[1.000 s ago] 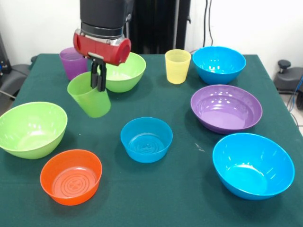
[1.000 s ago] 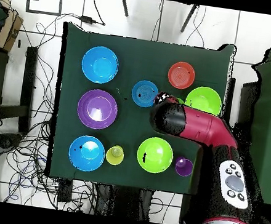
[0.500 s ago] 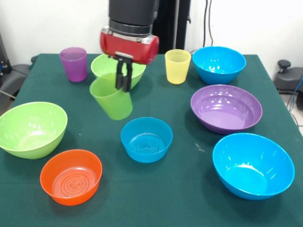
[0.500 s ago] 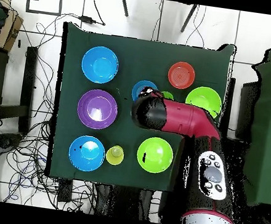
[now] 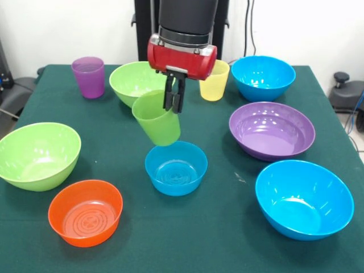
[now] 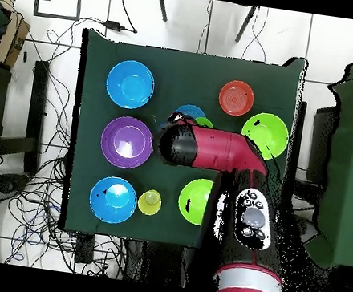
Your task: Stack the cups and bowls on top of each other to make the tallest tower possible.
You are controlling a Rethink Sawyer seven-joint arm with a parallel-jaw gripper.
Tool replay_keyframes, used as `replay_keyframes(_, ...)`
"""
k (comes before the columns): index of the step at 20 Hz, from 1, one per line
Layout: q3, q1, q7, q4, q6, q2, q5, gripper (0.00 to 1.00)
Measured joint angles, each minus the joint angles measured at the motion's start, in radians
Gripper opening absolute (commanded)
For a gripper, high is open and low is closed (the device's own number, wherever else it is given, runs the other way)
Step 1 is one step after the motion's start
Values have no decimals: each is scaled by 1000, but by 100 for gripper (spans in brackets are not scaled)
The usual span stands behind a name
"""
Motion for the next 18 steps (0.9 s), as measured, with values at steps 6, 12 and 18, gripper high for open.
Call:
replay_keyframes(6,-20,16,0,-8,0,30,0,0)
replay_keyframes(12,-55,23,0,-30,-1,68,0,0)
replay_keyframes(18,-89,41,0,-58,-10,101,2,0)
